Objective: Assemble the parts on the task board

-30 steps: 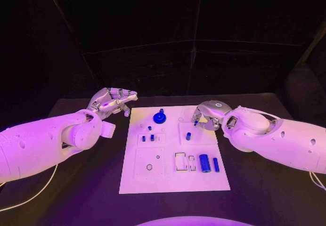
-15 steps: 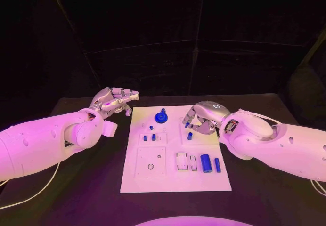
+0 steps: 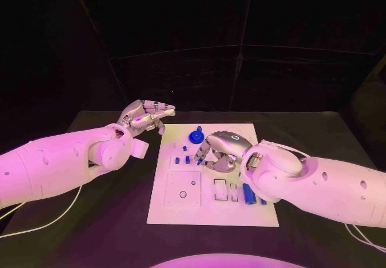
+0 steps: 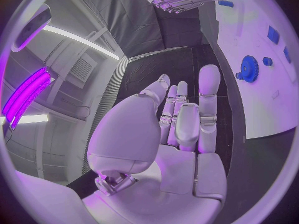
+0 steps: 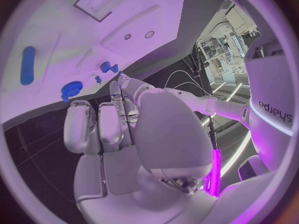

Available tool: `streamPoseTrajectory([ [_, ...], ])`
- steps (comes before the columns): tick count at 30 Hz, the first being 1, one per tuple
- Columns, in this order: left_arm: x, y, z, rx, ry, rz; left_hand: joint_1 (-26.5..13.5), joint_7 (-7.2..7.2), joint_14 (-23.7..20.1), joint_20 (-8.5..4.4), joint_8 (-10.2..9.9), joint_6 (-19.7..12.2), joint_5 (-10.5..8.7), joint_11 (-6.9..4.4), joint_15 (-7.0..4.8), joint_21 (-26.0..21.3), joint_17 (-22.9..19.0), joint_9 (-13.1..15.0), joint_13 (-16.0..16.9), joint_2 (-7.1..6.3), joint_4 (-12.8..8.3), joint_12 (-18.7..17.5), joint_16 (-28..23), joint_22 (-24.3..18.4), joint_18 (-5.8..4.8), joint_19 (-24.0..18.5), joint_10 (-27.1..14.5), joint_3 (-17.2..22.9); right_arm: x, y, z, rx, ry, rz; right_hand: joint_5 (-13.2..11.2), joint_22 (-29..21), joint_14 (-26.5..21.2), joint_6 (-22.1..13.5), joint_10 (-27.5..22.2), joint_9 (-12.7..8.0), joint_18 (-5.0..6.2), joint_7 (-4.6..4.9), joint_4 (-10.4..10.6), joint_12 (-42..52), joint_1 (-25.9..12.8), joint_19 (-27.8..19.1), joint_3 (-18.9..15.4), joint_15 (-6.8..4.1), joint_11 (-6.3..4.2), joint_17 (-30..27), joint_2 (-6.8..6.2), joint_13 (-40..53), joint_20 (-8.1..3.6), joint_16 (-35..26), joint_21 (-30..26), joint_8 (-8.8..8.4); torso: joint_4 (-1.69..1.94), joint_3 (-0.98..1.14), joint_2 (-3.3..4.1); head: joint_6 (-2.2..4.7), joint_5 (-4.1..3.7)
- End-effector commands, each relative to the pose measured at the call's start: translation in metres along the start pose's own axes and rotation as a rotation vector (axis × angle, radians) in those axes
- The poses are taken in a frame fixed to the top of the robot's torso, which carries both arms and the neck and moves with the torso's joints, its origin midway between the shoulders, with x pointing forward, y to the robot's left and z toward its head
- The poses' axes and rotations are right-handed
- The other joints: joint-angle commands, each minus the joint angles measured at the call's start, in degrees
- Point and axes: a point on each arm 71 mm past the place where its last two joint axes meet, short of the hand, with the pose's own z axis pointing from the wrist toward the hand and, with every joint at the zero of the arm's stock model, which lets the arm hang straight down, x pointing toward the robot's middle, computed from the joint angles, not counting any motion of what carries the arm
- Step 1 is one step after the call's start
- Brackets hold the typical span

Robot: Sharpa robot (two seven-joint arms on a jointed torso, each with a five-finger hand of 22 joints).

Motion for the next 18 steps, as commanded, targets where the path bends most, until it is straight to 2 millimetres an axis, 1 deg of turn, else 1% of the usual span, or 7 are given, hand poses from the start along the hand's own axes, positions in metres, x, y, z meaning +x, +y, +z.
streamPoseTrajectory([
  [1, 0.003, -0.001, 0.001, 0.003, 0.013, -0.011, 0.5, 0.21, 0.3, 0.0, 0.2, 0.0, 0.33, 0.05, 0.13, -0.1, -0.2, -0.1, -0.1, -0.04, 0.0, 0.3, 0.3, -0.2, -0.21, 0.5, 0.5, 0.4, 0.012, 0.005, 0.003, -0.035, 0.048, -0.029, 0.3, -0.2, 1.5, 0.1, 0.2, 0.1, -0.9, 0.43, -0.1, -0.3, -0.7, 0.3, 0.4, -0.12, 0.27, -0.2, -0.14, 0.0, 0.14, 0.1, 0.1, -0.02, -0.12, 0.07, 0.04, -0.23, 0.46],
  [4, 0.004, -0.001, 0.002, 0.003, 0.016, -0.012, 0.5, 0.21, 0.3, 0.0, 0.2, 0.0, 0.33, 0.05, 0.13, -0.1, -0.2, -0.1, -0.1, -0.04, 0.0, 0.3, 0.3, -0.2, -0.21, 0.5, 0.5, 0.4, 0.02, 0.008, 0.007, -0.043, 0.07, -0.037, 0.3, -0.2, 1.5, 0.1, 0.2, 0.1, -0.89, 0.43, -0.2, -0.4, -0.8, 0.3, 0.4, -0.11, 0.28, -0.3, -0.19, 0.0, 0.15, 0.1, 0.1, -0.03, -0.1, 0.14, 0.1, -0.29, 0.7],
  [8, 0.006, -0.001, 0.003, 0.003, 0.019, -0.013, 0.5, 0.22, 0.3, 0.0, 0.1, 0.0, 0.33, 0.06, 0.14, -0.2, -0.3, -0.1, -0.1, -0.09, 0.0, 0.2, 0.2, -0.3, -0.19, 0.5, 0.5, 0.4, 0.03, 0.008, 0.01, -0.046, 0.097, -0.048, 0.3, -0.2, 1.5, 0.1, 0.2, 0.1, -0.88, 0.44, -0.2, -0.4, -0.9, 0.2, 0.4, -0.1, 0.28, -0.3, -0.2, 0.1, 0.16, 0.1, 0.0, -0.04, 0.07, 0.11, 0.06, -0.52, 0.79],
  [9, 0.006, -0.001, 0.003, 0.002, 0.019, -0.013, 0.6, 0.23, 0.3, 0.0, 0.1, -0.1, 0.33, 0.06, 0.14, -0.2, -0.3, -0.1, -0.1, -0.09, 0.0, 0.2, 0.2, -0.3, -0.19, 0.5, 0.5, 0.4, 0.032, 0.009, 0.01, -0.047, 0.103, -0.05, 0.3, -0.2, 1.5, 0.1, 0.2, 0.1, -0.88, 0.44, -0.2, -0.4, -0.9, 0.2, 0.4, -0.1, 0.28, -0.3, -0.2, 0.1, 0.16, 0.1, 0.0, -0.04, 0.01, 0.09, 0.05, -0.65, 0.99],
  [12, 0.007, -0.001, 0.004, 0.001, 0.02, -0.013, 0.6, 0.31, 0.3, -0.02, 0.0, -0.4, 0.33, 0.09, 0.16, -0.3, -0.4, -0.2, -0.2, -0.18, -0.1, 0.3, 0.2, -0.3, -0.2, 0.5, 0.4, 0.5, 0.037, 0.01, 0.012, -0.051, 0.12, -0.053, 0.3, -0.2, 1.4, 0.0, 0.2, 0.1, -0.88, 0.45, -0.2, -0.4, -1.0, 0.2, 0.3, -0.1, 0.29, -0.3, -0.21, 0.1, 0.16, 0.1, 0.1, -0.05, -0.08, 0.15, 0.06, -0.84, 1.37],
  [13, 0.007, -0.001, 0.004, 0.001, 0.02, -0.013, 0.6, 0.31, 0.3, -0.02, 0.0, -0.4, 0.33, 0.09, 0.16, -0.3, -0.4, -0.2, -0.2, -0.18, -0.1, 0.3, 0.2, -0.3, -0.2, 0.5, 0.4, 0.5, 0.037, 0.01, 0.012, -0.052, 0.124, -0.054, 0.3, -0.2, 1.4, 0.0, 0.2, 0.1, -0.88, 0.45, -0.2, -0.4, -1.0, 0.2, 0.3, -0.1, 0.29, -0.3, -0.21, 0.1, 0.16, 0.1, 0.1, -0.05, -0.13, 0.13, 0.04, -0.87, 1.43],
  [18, 0.007, -0.001, 0.004, 0.0, 0.021, -0.013, 0.6, 0.34, 0.3, -0.02, 0.0, -0.5, 0.34, 0.12, 0.16, -0.3, -0.4, -0.2, -0.2, -0.21, -0.1, 0.3, 0.2, -0.3, -0.2, 0.5, 0.4, 0.5, 0.04, 0.011, 0.013, -0.049, 0.141, -0.057, 0.4, -0.2, 1.4, 0.0, 0.2, 0.1, -0.89, 0.46, -0.3, -0.5, -1.3, 0.2, 0.3, -0.08, 0.31, -0.4, -0.29, 0.1, 0.19, 0.0, 0.1, -0.07, -0.07, 0.11, 0.03, -0.99, 1.39],
])
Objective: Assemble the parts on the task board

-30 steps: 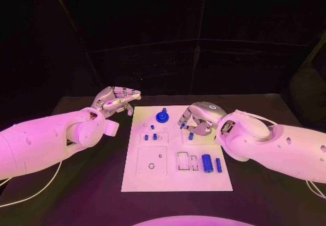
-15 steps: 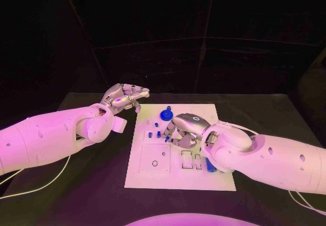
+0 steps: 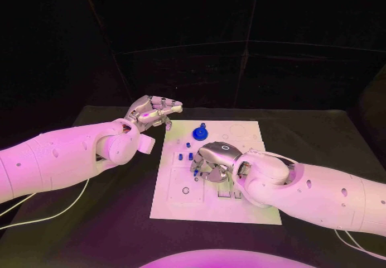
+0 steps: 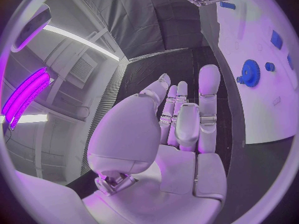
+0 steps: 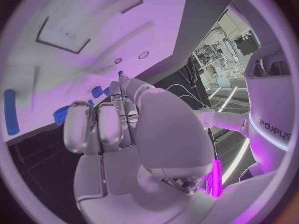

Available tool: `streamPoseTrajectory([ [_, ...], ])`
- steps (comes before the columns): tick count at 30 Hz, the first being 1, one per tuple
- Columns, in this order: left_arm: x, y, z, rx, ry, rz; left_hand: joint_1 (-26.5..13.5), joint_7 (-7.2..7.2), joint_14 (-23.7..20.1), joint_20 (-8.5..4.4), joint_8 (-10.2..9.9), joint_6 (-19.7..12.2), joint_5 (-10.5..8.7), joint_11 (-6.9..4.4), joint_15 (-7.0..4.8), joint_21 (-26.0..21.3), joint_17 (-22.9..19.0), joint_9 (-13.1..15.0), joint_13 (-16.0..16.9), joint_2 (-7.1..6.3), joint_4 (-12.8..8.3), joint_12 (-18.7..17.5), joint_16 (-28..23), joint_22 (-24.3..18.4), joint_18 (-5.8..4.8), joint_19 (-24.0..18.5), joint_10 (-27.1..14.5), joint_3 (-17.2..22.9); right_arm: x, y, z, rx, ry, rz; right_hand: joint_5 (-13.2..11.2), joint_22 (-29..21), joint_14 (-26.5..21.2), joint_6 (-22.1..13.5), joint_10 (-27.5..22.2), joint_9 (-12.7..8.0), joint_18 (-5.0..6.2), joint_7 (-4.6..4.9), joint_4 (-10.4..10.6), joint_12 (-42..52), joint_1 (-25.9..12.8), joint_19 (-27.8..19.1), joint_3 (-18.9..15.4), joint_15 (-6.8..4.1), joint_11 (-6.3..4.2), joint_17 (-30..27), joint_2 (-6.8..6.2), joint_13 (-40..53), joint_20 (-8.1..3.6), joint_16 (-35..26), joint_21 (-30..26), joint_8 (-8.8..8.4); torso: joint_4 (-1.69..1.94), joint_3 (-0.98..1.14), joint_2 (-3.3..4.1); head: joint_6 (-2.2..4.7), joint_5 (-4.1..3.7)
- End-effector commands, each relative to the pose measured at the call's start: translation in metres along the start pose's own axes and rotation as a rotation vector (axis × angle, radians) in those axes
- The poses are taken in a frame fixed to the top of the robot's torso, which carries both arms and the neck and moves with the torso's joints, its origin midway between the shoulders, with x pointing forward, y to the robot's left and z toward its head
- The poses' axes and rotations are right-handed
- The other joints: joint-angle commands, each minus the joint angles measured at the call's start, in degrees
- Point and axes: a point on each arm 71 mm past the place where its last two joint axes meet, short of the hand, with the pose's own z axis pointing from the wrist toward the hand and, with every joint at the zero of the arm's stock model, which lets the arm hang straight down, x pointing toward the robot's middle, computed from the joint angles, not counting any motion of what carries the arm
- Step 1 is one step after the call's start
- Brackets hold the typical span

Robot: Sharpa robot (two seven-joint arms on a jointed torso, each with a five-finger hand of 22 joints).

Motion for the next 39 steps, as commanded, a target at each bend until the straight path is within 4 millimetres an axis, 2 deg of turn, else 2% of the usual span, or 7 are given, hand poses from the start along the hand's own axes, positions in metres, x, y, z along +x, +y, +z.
streamPoseTrajectory([
  [1, 0.0013, -0.0011, 0.0009, 0.003, 0.009, -0.009, 0.4, 0.13, 0.3, -0.03, 0.0, -0.3, 0.34, 0.11, 0.16, -0.3, 0.0, -0.1, -0.1, 0.03, 0.0, 0.3, 0.2, -0.1, -0.2, 0.5, 0.4, 0.4, 0.0027, 0.0011, 0.0006, -0.012, 0.036, -0.027, 0.4, 0.0, 1.4, 0.0, 0.2, 0.1, -0.9, 0.48, -0.1, -0.3, -0.7, 0.3, 0.1, -0.08, 0.3, -0.1, 0.23, 0.1, 0.19, 0.0, 0.1, 0.04, -0.01, -0.02, -0.04, -0.1, -0.03],
  [7, 0.0013, -0.0009, 0.001, 0.001, 0.011, -0.01, 0.4, 0.13, 0.3, -0.03, 0.0, -0.3, 0.34, 0.11, 0.16, -0.3, 0.0, -0.1, -0.1, 0.03, 0.0, 0.3, 0.2, -0.1, -0.2, 0.5, 0.4, 0.4, 0.0041, -0.0006, 0.0006, -0.004, 0.048, -0.03, 0.4, 0.1, 1.4, 0.0, 0.1, 0.1, -0.93, 0.48, -0.1, -0.3, -0.8, 0.3, 0.1, -0.07, 0.31, -0.1, 0.2, 0.1, 0.2, 0.1, 0.1, 0.03, -0.03, -0.01, -0.02, -0.39, 0.08],
  [39, 0.002, -0.0005, 0.0012, -0.004, 0.016, -0.012, 0.5, 0.17, 0.3, -0.03, 0.0, -0.4, 0.34, 0.14, 0.18, -0.4, -0.1, -0.1, -0.1, 0.03, 0.0, 0.3, 0.3, -0.1, -0.2, 0.5, 0.4, 0.4, 0.0108, 0.0006, 0.0043, 0.022, 0.1, -0.072, 0.4, 0.1, 1.3, -0.1, 0.1, 0.0, -0.92, 0.49, -0.2, -0.4, -1.0, 0.3, 0.1, -0.06, 0.32, -0.3, 0.26, 0.1, 0.21, 0.0, 0.1, 0.0, -0.02, -0.04, -0.03, -0.72, 0.2],
])
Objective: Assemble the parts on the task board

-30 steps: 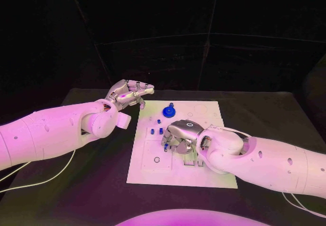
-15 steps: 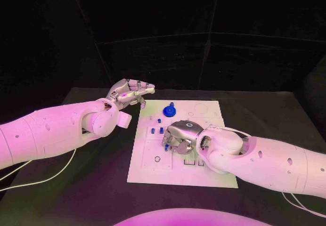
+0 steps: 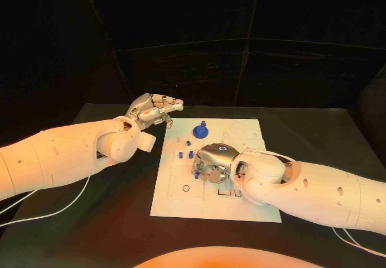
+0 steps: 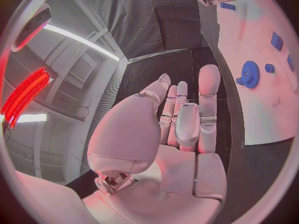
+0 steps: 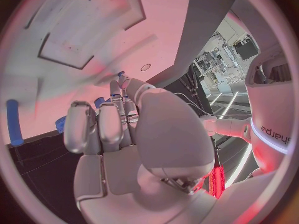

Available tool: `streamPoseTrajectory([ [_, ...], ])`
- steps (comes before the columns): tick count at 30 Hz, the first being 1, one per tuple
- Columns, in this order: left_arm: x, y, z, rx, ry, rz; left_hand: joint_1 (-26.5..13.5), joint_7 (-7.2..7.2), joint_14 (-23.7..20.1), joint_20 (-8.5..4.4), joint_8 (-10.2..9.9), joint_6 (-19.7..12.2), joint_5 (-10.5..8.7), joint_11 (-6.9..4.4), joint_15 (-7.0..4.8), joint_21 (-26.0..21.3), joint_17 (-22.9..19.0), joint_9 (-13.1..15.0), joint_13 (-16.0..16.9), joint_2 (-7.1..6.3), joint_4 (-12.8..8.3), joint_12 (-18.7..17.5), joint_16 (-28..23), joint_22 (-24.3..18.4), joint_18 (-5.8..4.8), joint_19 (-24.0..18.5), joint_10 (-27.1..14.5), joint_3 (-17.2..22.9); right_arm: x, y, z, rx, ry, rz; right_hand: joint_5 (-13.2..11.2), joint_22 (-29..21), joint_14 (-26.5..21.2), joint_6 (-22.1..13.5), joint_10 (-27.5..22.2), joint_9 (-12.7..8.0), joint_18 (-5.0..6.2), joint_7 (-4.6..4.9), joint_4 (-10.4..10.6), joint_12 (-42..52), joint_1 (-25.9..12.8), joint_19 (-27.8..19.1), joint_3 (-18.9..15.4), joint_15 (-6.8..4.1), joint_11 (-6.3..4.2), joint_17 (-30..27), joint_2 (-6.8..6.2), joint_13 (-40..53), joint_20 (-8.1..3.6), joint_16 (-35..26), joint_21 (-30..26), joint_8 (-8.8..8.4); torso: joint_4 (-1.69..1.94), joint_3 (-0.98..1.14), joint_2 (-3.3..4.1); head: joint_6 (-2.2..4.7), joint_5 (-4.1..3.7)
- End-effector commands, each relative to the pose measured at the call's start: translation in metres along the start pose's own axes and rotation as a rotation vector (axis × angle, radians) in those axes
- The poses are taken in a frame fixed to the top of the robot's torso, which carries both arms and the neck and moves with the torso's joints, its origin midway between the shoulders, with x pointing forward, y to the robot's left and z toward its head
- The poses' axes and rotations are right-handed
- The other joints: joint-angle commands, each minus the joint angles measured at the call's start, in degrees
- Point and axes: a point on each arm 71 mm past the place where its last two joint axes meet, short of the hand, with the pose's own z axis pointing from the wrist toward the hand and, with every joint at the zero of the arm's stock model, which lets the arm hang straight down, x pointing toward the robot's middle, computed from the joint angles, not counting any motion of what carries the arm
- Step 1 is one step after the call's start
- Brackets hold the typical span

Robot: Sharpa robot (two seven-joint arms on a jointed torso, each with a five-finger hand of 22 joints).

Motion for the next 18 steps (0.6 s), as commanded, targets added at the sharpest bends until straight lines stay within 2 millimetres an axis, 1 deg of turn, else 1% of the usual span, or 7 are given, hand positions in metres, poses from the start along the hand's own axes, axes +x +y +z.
streamPoseTrajectory([
  [1, 0.0012, -0.0013, 0.0005, 0.004, 0.011, -0.009, 0.5, 0.17, 0.3, -0.04, 0.0, -0.4, 0.34, 0.14, 0.18, -0.4, 0.0, -0.1, -0.1, 0.03, 0.0, 0.3, 0.3, -0.1, -0.2, 0.5, 0.4, 0.4, 0.0018, 0.0009, 0.0, 0.006, 0.023, -0.028, 0.2, 0.0, 1.3, -0.1, 0.1, 0.1, -0.93, 0.4, -0.2, -0.4, -0.8, 0.3, 0.1, -0.06, 0.31, 0.0, -0.02, 0.1, 0.21, 0.0, 0.1, 0.15, 0.02, 0.01, 0.03, -0.06, 0.01],
  [4, 0.001, -0.0013, 0.0004, 0.004, 0.011, -0.009, 0.5, 0.17, 0.3, -0.04, 0.0, -0.4, 0.34, 0.14, 0.18, -0.4, 0.0, -0.1, -0.1, 0.03, 0.0, 0.3, 0.3, -0.1, -0.2, 0.5, 0.4, 0.4, 0.0024, 0.0017, 0.0, 0.004, 0.027, -0.031, 0.2, 0.0, 1.3, -0.2, 0.1, 0.1, -0.92, 0.39, -0.2, -0.4, -0.8, 0.3, 0.1, -0.06, 0.31, -0.1, -0.04, 0.1, 0.22, -0.1, 0.1, 0.13, 0.0, 0.05, 0.03, -0.11, 0.05],
  [11, 0.0005, -0.0012, 0.0003, 0.003, 0.01, -0.009, 0.5, 0.17, 0.3, -0.04, 0.0, -0.4, 0.34, 0.14, 0.18, -0.4, 0.0, -0.1, -0.1, 0.03, 0.0, 0.3, 0.3, -0.1, -0.2, 0.5, 0.4, 0.4, 0.003, 0.0035, 0.0002, 0.0, 0.029, -0.038, 0.1, 0.0, 1.3, -0.2, 0.0, 0.1, -0.91, 0.4, -0.3, -0.4, -0.9, 0.2, 0.0, -0.05, 0.33, -0.2, -0.09, 0.1, 0.23, -0.1, 0.1, 0.1, 0.01, 0.02, 0.03, -0.13, -0.01],
  [13, 0.0004, -0.0012, 0.0002, 0.002, 0.01, -0.009, 0.5, 0.18, 0.3, -0.04, 0.0, -0.4, 0.34, 0.15, 0.19, -0.3, 0.0, -0.1, -0.1, 0.02, 0.0, 0.3, 0.3, 0.0, -0.21, 0.5, 0.4, 0.5, 0.0031, 0.0039, 0.0004, -0.002, 0.029, -0.039, 0.0, -0.2, 1.2, -0.7, -0.5, 0.0, -0.87, 0.54, -0.4, -0.8, -1.4, 0.1, -0.1, 0.07, 0.47, -0.5, -0.25, 0.0, 0.3, -0.3, 0.0, -0.11, 0.02, 0.01, 0.03, -0.12, -0.02],
  [15, 0.0004, -0.0012, 0.0001, 0.002, 0.01, -0.009, 0.5, 0.19, 0.3, -0.04, 0.0, -0.5, 0.34, 0.16, 0.2, -0.3, 0.0, -0.1, -0.1, 0.01, 0.0, 0.3, 0.3, 0.0, -0.22, 0.5, 0.4, 0.5, 0.0032, 0.0041, 0.0006, -0.003, 0.027, -0.039, 0.2, -0.6, 1.1, -1.8, -1.6, -0.2, -0.82, 0.87, -0.2, -1.4, -2.4, -0.2, -0.5, 0.37, 0.83, -0.9, -0.67, -0.2, 0.49, -0.5, -0.2, -0.38, 0.01, 0.01, 0.04, -0.1, -0.02],
  [16, 0.0004, -0.0011, 0.0001, 0.002, 0.01, -0.009, 0.5, 0.19, 0.3, -0.04, 0.0, -0.5, 0.34, 0.16, 0.2, -0.3, 0.0, -0.1, -0.1, 0.01, 0.0, 0.3, 0.3, 0.0, -0.22, 0.5, 0.4, 0.5, 0.0032, 0.0041, 0.0007, -0.003, 0.026, -0.039, 0.4, -1.5, 0.8, -3.2, -3.0, -0.5, -0.64, 1.33, 0.1, -2.3, -3.6, -0.9, -1.1, 0.8, 1.25, -1.8, -1.36, -0.5, 0.76, -1.0, -0.8, -0.52, 0.01, 0.01, 0.03, -0.1, -0.02],
  [18, 0.0003, -0.0011, 0.0001, 0.002, 0.01, -0.009, 0.5, 0.19, 0.3, -0.04, 0.0, -0.5, 0.34, 0.16, 0.2, -0.3, 0.0, -0.1, -0.1, 0.01, 0.0, 0.3, 0.3, 0.0, -0.22, 0.5, 0.4, 0.5, 0.0029, 0.0039, 0.0009, -0.003, 0.018, -0.038, 0.3, -3.5, 0.4, -5.0, -5.1, -0.7, -0.2, 1.82, 0.5, -3.2, -4.9, -2.3, -1.9, 1.34, 1.94, -3.3, -2.29, -0.7, 1.22, -1.9, -1.9, -0.51, 0.0, 0.0, 0.0, -0.08, -0.07],
])
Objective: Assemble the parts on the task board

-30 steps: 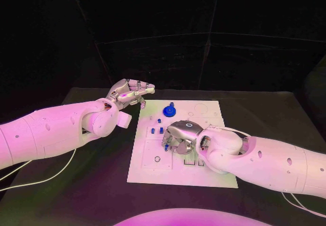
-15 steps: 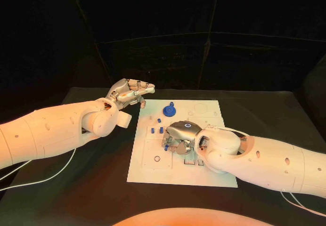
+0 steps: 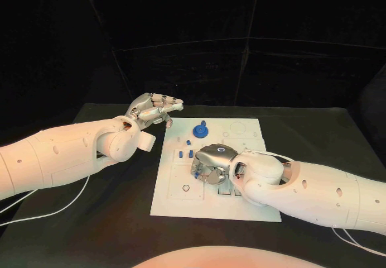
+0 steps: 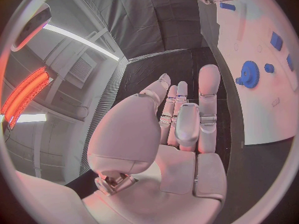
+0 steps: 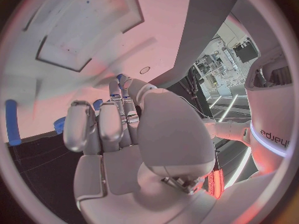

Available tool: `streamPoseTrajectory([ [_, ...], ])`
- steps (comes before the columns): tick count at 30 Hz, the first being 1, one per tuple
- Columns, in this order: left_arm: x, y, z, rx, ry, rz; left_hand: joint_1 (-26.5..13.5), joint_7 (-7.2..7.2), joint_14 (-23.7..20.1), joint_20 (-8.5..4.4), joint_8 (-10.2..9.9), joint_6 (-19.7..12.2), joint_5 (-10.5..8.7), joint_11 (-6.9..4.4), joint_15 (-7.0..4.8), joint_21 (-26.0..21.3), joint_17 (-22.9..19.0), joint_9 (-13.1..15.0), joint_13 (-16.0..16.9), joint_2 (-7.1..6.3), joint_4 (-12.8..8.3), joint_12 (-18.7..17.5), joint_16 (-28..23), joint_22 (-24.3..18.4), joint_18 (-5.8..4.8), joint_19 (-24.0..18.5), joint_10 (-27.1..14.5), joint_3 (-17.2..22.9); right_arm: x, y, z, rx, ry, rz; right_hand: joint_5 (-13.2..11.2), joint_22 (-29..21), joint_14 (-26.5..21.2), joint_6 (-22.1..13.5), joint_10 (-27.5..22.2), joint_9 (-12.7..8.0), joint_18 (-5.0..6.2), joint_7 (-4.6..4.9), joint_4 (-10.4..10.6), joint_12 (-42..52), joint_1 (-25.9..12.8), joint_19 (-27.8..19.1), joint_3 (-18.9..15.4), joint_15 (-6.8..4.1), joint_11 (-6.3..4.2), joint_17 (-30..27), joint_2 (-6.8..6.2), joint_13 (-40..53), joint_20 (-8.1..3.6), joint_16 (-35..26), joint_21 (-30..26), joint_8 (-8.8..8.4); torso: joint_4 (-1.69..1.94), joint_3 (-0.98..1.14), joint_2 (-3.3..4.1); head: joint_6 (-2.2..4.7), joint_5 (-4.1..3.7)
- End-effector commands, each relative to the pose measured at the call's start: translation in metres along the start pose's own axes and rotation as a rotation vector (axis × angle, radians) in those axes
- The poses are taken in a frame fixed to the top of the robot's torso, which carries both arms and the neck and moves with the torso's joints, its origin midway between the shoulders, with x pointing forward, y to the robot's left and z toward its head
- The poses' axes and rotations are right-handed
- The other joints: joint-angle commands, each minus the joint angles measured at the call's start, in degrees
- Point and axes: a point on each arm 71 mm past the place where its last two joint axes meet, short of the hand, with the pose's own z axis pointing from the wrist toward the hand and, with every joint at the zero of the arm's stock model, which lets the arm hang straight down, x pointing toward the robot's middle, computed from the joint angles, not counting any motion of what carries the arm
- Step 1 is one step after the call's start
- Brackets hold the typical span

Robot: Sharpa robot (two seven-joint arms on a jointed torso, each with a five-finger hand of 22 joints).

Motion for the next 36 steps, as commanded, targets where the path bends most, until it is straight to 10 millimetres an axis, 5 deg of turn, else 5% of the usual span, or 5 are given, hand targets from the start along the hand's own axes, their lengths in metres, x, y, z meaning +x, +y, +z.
streamPoseTrajectory([
  [1, 0.001, -0.001, 0.0, 0.004, 0.01, -0.009, 0.5, -0.01, 0.3, -0.04, 0.0, -0.3, 0.34, 0.16, 0.2, -0.3, 0.0, -0.1, 0.0, 0.01, 0.1, 0.3, 0.3, 0.0, -0.22, 0.5, 0.4, 0.3, 0.0, 0.0, 0.0, 0.002, -0.002, -0.012, -0.1, -2.9, 0.1, -2.2, -2.8, -0.3, 0.03, 0.46, 0.3, -1.2, -1.9, -2.2, -1.1, 0.87, 0.9, -2.3, -0.93, -0.3, 0.51, -1.4, -1.7, -0.15, -0.01, -0.02, -0.04, 0.03, -0.09],
  [6, 0.0, -0.001, 0.0, 0.002, 0.009, -0.009, 0.5, -0.01, 0.3, -0.04, 0.0, -0.3, 0.34, 0.16, 0.2, -0.3, 0.0, -0.1, 0.0, 0.01, 0.1, 0.3, 0.3, 0.0, -0.22, 0.5, 0.4, 0.3, -0.003, -0.001, 0.0, 0.001, -0.042, -0.004, -0.6, -8.2, -2.1, -3.7, -6.7, -0.1, 1.21, 0.87, 0.1, -1.5, -2.3, -6.2, -2.6, 1.58, 1.7, -8.0, -1.4, -0.2, 1.36, -5.0, -5.0, -0.01, 0.02, -0.01, -0.04, 0.06, -0.14],
  [20, -0.002, -0.001, -0.001, -0.002, 0.008, -0.008, 0.6, 0.0, 0.3, -0.04, 0.0, -0.3, 0.34, 0.16, 0.21, -0.3, 0.0, -0.1, -0.1, 0.02, 0.1, 0.3, 0.3, 0.0, -0.23, 0.5, 0.4, 0.4, -0.013, -0.003, -0.021, -0.005, -0.167, 0.045, -0.3, -8.1, -1.9, -4.9, -6.9, -0.2, 1.22, 0.79, -0.1, -0.1, -2.2, -6.1, -3.3, 1.55, 1.65, -7.9, -1.31, 0.0, 1.5, -4.6, -5.1, -0.06, 0.04, 0.06, -0.06, 0.59, -0.37],
  [27, -0.004, -0.001, -0.001, -0.003, 0.005, -0.008, 0.6, 0.0, 0.3, -0.04, 0.0, -0.3, 0.34, 0.16, 0.21, -0.3, 0.0, -0.1, -0.1, 0.02, 0.1, 0.3, 0.3, 0.0, -0.23, 0.5, 0.4, 0.4, -0.028, -0.032, -0.053, 0.102, -0.165, 0.096, -0.5, -7.7, -1.5, -5.1, -6.8, -0.1, 1.13, 0.51, 0.1, 0.9, -2.8, -5.6, -4.3, 1.37, 1.39, -7.6, -1.68, 0.1, 1.35, -4.1, -4.9, 0.08, -0.06, -0.09, -0.26, 1.33, -1.01],
  [36, -0.004, -0.001, -0.001, -0.004, 0.009, -0.01, 0.6, 0.01, 0.3, -0.04, 0.0, -0.4, 0.34, 0.17, 0.22, -0.2, 0.1, -0.1, -0.1, 0.0, 0.0, 0.3, 0.3, 0.1, -0.25, 0.5, 0.3, 0.4, -0.05, -0.069, -0.073, 0.211, -0.135, 0.066, -1.4, -8.9, -1.6, -7.2, -10.5, -0.1, 1.33, 0.55, 0.1, 2.4, -1.9, -5.9, -8.2, 1.46, 1.59, -9.1, -1.96, 0.0, 1.34, -4.5, -5.8, 0.03, -0.02, 0.0, -0.03, 2.1, -1.3],
])
